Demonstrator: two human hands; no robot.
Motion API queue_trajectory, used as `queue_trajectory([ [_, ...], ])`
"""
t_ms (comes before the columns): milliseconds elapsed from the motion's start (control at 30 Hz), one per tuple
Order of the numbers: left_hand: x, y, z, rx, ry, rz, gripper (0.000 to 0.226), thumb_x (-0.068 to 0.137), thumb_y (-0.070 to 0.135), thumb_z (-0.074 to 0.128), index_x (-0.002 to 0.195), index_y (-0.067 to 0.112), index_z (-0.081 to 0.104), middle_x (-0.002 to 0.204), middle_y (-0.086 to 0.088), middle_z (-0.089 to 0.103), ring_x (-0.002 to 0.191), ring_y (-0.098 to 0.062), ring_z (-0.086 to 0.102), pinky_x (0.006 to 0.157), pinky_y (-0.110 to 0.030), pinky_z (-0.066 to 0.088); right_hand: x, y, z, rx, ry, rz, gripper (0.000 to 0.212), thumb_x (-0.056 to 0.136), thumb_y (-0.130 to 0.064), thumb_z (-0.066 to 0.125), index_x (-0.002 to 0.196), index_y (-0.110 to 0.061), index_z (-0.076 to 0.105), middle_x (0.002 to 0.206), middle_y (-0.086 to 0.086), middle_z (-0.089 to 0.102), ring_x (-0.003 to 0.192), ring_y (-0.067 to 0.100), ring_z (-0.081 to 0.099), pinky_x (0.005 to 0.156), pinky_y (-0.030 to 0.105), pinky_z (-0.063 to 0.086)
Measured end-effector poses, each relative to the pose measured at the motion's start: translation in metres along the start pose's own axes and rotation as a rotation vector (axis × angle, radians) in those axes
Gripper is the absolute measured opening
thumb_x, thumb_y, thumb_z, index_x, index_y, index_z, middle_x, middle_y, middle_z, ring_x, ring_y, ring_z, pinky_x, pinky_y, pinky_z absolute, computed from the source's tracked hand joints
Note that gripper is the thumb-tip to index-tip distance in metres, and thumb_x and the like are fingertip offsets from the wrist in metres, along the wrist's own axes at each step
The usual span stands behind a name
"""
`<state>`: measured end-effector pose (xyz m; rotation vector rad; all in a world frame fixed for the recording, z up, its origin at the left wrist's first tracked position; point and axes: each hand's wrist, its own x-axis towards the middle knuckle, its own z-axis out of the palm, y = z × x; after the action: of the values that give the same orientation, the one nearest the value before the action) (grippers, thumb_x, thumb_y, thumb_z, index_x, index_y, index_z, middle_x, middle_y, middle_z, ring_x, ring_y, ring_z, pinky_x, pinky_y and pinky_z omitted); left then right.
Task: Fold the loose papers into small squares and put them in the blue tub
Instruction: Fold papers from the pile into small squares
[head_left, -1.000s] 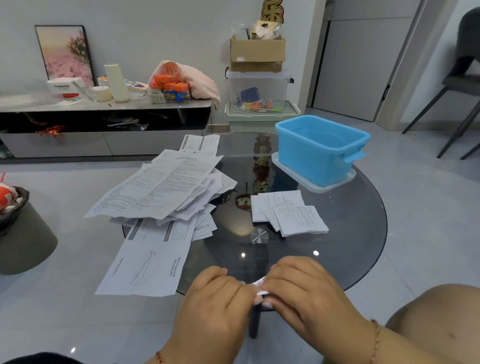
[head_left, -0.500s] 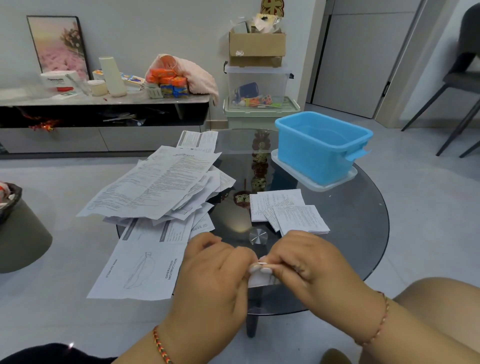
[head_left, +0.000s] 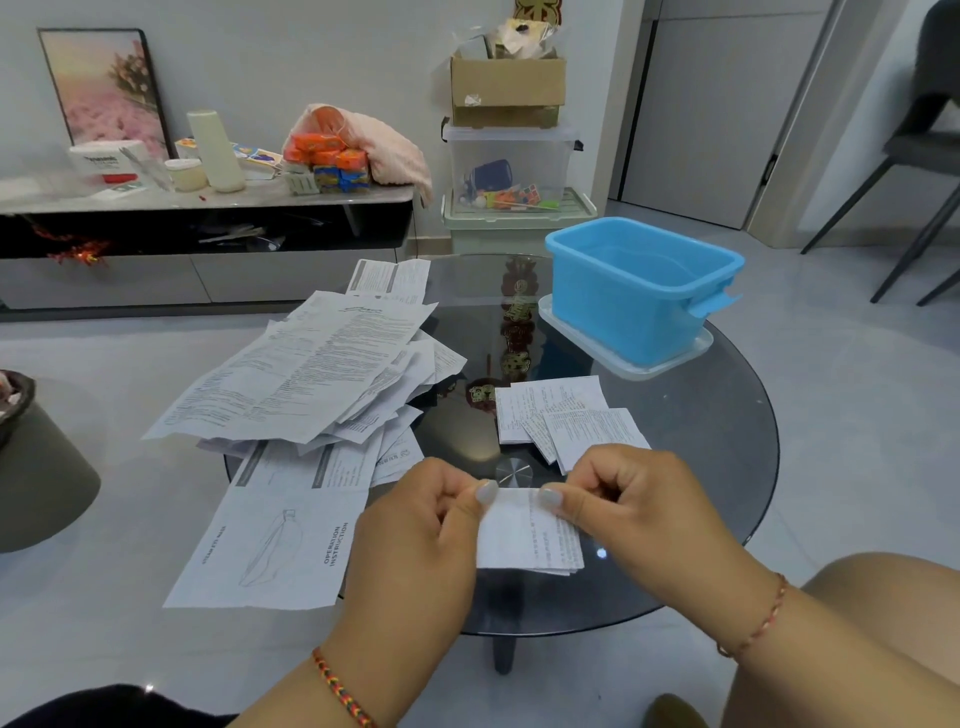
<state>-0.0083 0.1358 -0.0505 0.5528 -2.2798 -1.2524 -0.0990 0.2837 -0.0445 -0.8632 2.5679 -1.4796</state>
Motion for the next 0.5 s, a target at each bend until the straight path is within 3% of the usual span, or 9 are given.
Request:
queue_trajectory([
  [100,-0.002,-0.001,0.000,0.046,0.012,0.091,0.021,0.090,0.032,0.055,0.071,0.024,0.055,0.082,0.018,0.059,0.078,-0.005,0.052,0.057,-0.023,0.038,-0.002,-0.001,0.000,0.030,-0.093,-0.007,0.025,0.082,-0.030,0.068,0.060,-0.021,0.061,0.059,-0.009,0.059,0.054,0.003,0.049,0.050,0.013,0.039],
  [200,-0.004,0.000,0.002,0.045,0.028,0.090,0.021,0.089,0.030,0.057,0.069,0.023,0.055,0.077,0.018,0.060,0.076,-0.003,0.052,0.058,-0.020,0.038,-0.003,0.000,-0.002,0.010,-0.150,-0.010,0.021,0.085,-0.029,0.065,0.066,-0.017,0.064,0.065,-0.005,0.062,0.059,0.002,0.052,0.053,0.012,0.040],
  [333,-0.003,0.000,0.008,-0.026,0.044,-0.024,0.023,0.086,0.030,0.062,0.066,0.021,0.057,0.059,0.018,0.059,0.063,0.000,0.053,0.054,-0.014,0.038,-0.005,0.004,0.000,-0.152,-0.054,-0.098,0.031,0.086,-0.030,0.066,0.058,-0.023,0.053,0.065,-0.016,0.057,0.062,0.003,0.051,0.056,0.013,0.038],
  [433,-0.001,-0.002,0.013,-0.093,0.018,-0.134,0.023,0.085,0.035,0.063,0.067,0.020,0.060,0.053,0.011,0.059,0.050,-0.005,0.055,0.057,-0.030,0.051,-0.006,0.005,0.002,-0.196,-0.011,-0.119,0.038,0.086,-0.029,0.064,0.054,-0.027,0.045,0.066,-0.021,0.056,0.065,0.002,0.051,0.057,0.014,0.037],
  [500,0.001,-0.001,0.015,-0.128,0.001,-0.205,0.028,0.085,0.039,0.062,0.066,0.019,0.059,0.050,0.005,0.059,0.043,-0.006,0.054,0.049,-0.025,0.050,-0.006,0.005,0.003,-0.199,-0.013,-0.092,0.040,0.087,-0.030,0.062,0.053,-0.028,0.041,0.064,-0.023,0.055,0.065,0.002,0.051,0.056,0.014,0.037],
])
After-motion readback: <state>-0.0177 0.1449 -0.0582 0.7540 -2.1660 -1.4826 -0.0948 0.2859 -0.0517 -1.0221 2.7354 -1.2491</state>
